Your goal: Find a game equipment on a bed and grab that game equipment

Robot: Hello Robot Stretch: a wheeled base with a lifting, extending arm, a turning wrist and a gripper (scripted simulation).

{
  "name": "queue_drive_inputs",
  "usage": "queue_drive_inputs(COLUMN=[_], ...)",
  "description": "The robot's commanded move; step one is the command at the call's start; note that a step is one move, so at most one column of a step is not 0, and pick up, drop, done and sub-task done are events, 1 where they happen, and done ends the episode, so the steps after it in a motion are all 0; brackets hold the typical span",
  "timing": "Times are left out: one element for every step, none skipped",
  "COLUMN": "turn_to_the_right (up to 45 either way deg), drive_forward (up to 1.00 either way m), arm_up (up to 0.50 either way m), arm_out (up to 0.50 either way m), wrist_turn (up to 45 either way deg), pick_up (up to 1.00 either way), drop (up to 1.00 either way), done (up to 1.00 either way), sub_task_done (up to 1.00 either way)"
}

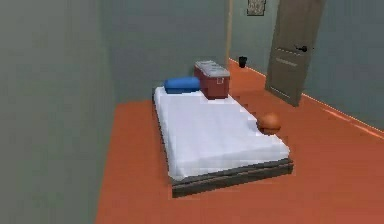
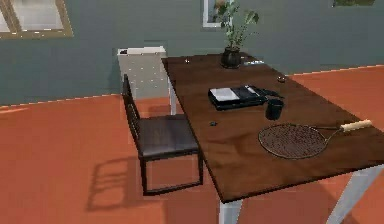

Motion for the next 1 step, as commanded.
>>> queue_drive_inputs(turn_to_the_right=[3.0], drive_forward=[0.0], arm_up=[0.0], arm_out=[0.0], wrist_turn=[0.0], pick_up=[0.0], drop=[0.0], done=[0.0], sub_task_done=[0.0])
